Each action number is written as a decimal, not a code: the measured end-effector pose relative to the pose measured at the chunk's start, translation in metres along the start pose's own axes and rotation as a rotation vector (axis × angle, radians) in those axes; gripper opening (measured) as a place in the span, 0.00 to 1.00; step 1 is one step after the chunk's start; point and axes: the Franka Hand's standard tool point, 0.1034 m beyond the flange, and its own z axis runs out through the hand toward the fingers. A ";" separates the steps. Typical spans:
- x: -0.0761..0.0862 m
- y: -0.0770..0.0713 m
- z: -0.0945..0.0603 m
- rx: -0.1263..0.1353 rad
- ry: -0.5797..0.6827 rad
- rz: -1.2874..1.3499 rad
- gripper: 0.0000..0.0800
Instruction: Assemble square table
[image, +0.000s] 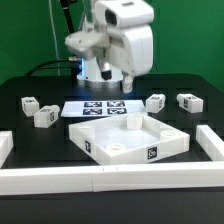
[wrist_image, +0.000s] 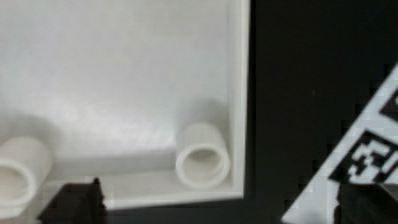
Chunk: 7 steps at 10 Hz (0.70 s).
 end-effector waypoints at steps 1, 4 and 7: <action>-0.009 0.001 0.012 0.017 0.023 -0.058 0.81; -0.025 0.001 0.027 0.061 0.057 -0.174 0.81; -0.029 -0.007 0.029 0.051 0.054 -0.191 0.81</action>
Offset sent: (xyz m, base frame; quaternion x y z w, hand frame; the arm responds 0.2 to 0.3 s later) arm 0.0000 0.0000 0.0000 0.0000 0.0000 -0.1296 0.9916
